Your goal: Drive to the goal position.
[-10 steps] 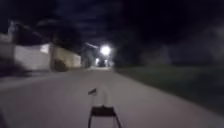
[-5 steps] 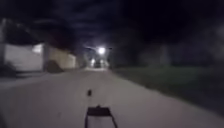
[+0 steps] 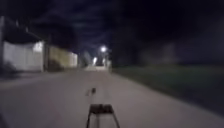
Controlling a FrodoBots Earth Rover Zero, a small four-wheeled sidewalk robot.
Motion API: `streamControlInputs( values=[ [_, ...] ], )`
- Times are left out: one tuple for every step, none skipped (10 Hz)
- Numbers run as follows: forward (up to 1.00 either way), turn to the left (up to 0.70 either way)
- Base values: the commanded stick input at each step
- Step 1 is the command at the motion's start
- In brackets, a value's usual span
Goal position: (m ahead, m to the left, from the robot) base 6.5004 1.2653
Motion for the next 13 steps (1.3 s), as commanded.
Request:
streamControlInputs(
  values=[
    [0.7,0.0],
    [0.7,0.0],
    [0.7,0.0],
    [0.7,0.0],
    [0.7,-0.08],
    [0.7,-0.2],
    [0.7,-0.31],
    [0.7,-0.35],
    [0.7,-0.35],
    [0.7,-0.35],
    [0.7,-0.35],
    [0.7,-0.13],
    [0.7,0.0]
  ],
)
